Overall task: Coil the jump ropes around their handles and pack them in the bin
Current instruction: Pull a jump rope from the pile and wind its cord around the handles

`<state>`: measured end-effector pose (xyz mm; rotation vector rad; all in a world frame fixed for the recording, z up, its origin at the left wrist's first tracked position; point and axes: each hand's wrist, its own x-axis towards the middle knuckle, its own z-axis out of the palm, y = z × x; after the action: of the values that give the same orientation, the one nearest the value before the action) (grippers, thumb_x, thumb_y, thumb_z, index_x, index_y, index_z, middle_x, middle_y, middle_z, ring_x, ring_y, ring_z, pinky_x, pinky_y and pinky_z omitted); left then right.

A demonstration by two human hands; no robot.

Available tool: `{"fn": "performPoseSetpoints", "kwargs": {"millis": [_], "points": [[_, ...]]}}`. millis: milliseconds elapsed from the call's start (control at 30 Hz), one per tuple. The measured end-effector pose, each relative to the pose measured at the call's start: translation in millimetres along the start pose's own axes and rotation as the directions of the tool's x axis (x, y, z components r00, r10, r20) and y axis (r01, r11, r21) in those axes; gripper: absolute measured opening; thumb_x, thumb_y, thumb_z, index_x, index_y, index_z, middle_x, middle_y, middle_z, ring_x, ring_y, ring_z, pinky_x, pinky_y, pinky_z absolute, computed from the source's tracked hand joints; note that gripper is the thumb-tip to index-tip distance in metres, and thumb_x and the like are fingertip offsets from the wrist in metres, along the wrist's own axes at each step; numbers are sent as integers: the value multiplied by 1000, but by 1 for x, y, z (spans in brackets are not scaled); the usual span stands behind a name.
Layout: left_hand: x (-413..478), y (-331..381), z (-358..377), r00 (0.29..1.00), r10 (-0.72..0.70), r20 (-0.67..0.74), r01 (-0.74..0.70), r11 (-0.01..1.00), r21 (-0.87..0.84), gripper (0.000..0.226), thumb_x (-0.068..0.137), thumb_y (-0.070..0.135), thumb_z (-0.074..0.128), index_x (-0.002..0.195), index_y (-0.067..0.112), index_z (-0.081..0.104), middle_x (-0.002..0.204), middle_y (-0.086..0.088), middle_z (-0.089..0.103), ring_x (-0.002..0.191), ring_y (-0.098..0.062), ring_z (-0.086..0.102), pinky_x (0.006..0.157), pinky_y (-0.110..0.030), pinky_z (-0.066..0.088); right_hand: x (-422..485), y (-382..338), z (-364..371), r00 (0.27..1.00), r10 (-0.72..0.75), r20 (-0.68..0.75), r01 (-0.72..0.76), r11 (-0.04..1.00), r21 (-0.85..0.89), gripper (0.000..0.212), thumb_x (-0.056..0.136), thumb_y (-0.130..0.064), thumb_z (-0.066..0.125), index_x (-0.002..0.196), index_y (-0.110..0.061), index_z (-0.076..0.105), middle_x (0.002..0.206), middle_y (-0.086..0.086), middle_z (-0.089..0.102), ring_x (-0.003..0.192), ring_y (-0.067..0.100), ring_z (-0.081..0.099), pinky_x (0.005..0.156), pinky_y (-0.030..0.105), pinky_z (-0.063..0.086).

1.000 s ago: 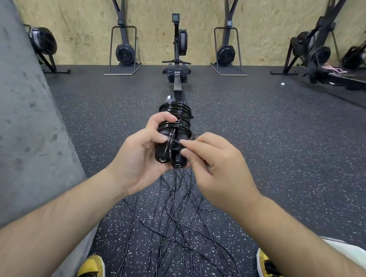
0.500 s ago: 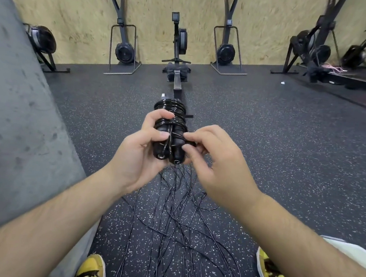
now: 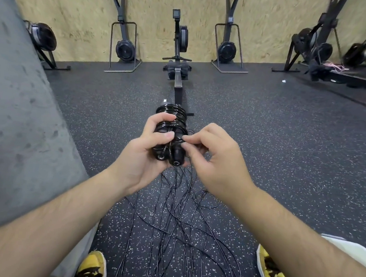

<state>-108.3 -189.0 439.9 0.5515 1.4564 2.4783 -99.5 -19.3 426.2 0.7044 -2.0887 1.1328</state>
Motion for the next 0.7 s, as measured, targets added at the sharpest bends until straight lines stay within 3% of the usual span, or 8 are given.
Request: {"fn": "performPoseSetpoints", "kwargs": {"millis": [100, 167, 333, 433, 567, 700], "points": [[-2, -5, 0, 1000, -16, 12, 16, 1000, 0, 39, 86, 9, 53, 123, 22, 56, 125, -20, 60, 105, -36, 66, 81, -48, 59, 3, -2, 9, 995, 93, -30, -90, 994, 64, 3, 86, -11, 71, 84, -11, 71, 82, -1, 55, 71, 16, 60, 67, 40, 53], [-4, -6, -2, 1000, -17, 2, 17, 1000, -13, 41, 88, 10, 53, 126, 22, 56, 131, -22, 60, 112, -38, 64, 88, -50, 56, 6, -3, 15, 991, 128, -36, -124, 988, 95, 7, 85, -11, 71, 78, -11, 68, 81, -1, 53, 68, 20, 62, 64, 46, 54], [-7, -2, -15, 998, 7, -69, -4, 999, 48, 40, 92, 14, 53, 131, 24, 56, 133, -22, 61, 114, -42, 61, 94, -58, 50, 10, -4, 26, 992, 126, 29, -129, 987, 98, 13, 85, -13, 72, 74, -12, 64, 80, 0, 53, 62, 20, 64, 61, 43, 52], [-8, -3, -18, 994, 17, -109, -6, 995, 99, 44, 90, 19, 56, 134, 25, 53, 126, -12, 67, 107, -32, 67, 84, -47, 57, 7, -9, 37, 985, 171, -13, -170, 984, 57, 15, 82, -14, 70, 69, -15, 62, 75, -1, 50, 61, 16, 57, 60, 40, 50], [-10, -5, -23, 991, 27, -132, -7, 989, 149, 51, 88, 19, 59, 138, 23, 51, 128, -10, 66, 108, -25, 68, 88, -43, 57, 4, -16, 45, 976, 215, -25, -215, 977, -8, 23, 83, -18, 68, 65, -24, 54, 73, -6, 47, 66, 11, 50, 63, 30, 41], [-13, -5, -24, 996, 33, -83, -20, 987, 160, 49, 89, 14, 57, 137, 21, 48, 119, -7, 71, 107, -24, 71, 85, -41, 60, 3, -19, 50, 958, 283, -54, -283, 959, 7, 24, 84, -24, 69, 64, -22, 55, 74, -5, 51, 67, 12, 54, 66, 36, 47]]}}
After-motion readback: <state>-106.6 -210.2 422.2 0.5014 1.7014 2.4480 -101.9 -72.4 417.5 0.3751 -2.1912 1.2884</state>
